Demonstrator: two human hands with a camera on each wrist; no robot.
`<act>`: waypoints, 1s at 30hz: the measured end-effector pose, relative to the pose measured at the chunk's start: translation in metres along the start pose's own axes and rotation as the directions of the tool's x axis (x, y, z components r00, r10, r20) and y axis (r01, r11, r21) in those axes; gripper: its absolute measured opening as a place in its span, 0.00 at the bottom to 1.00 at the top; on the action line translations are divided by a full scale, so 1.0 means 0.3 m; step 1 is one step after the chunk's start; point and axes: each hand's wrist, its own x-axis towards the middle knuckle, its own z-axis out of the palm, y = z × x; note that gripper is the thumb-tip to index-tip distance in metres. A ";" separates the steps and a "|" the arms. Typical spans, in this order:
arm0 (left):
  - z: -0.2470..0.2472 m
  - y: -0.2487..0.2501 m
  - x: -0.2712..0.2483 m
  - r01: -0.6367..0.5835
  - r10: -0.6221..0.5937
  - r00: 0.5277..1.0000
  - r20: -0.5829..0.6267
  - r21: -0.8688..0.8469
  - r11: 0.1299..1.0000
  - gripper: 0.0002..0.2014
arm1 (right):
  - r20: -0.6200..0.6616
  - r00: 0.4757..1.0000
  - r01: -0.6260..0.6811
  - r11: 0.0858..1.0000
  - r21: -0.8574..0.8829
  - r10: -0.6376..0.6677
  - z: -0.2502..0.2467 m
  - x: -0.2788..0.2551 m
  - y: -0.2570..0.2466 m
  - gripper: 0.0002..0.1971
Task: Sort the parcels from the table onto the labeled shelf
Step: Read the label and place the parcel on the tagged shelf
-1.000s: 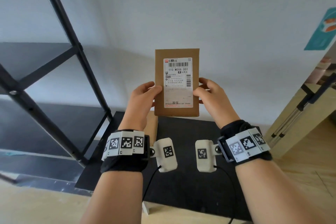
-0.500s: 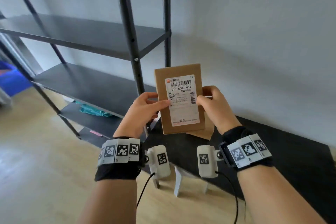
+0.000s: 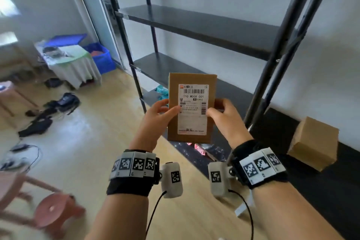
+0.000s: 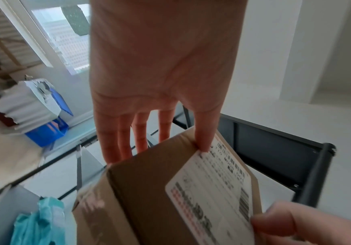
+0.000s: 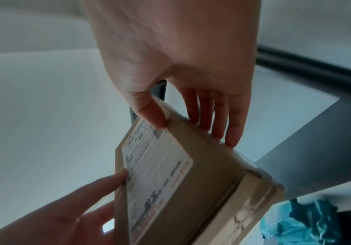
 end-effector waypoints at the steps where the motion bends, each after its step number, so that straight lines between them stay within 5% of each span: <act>1: -0.048 -0.010 0.011 -0.006 0.005 1.000 -0.027 -0.013 1.000 0.24 | 0.029 1.000 0.007 1.000 -0.003 -0.007 0.054 0.020 -0.014 0.12; 7: -0.302 -0.067 0.129 -0.006 -0.007 0.985 -0.172 -0.072 0.997 0.22 | 0.167 0.985 0.044 0.999 0.006 -0.044 0.367 0.185 -0.086 0.11; 11: -0.460 -0.087 0.283 0.010 -0.028 0.963 -0.268 -0.070 0.997 0.34 | 0.232 0.969 0.085 0.996 0.015 -0.086 0.564 0.344 -0.132 0.07; 18: -0.689 -0.026 0.582 -0.005 -0.031 0.923 -0.384 -0.094 0.996 0.26 | 0.292 0.948 0.140 0.990 -0.010 -0.131 0.854 0.689 -0.265 0.12; 30: -1.040 0.056 1.045 -0.097 0.064 0.933 -0.353 -0.076 0.992 0.22 | 0.220 0.961 0.170 0.985 0.010 -0.168 1.255 1.063 -0.418 0.09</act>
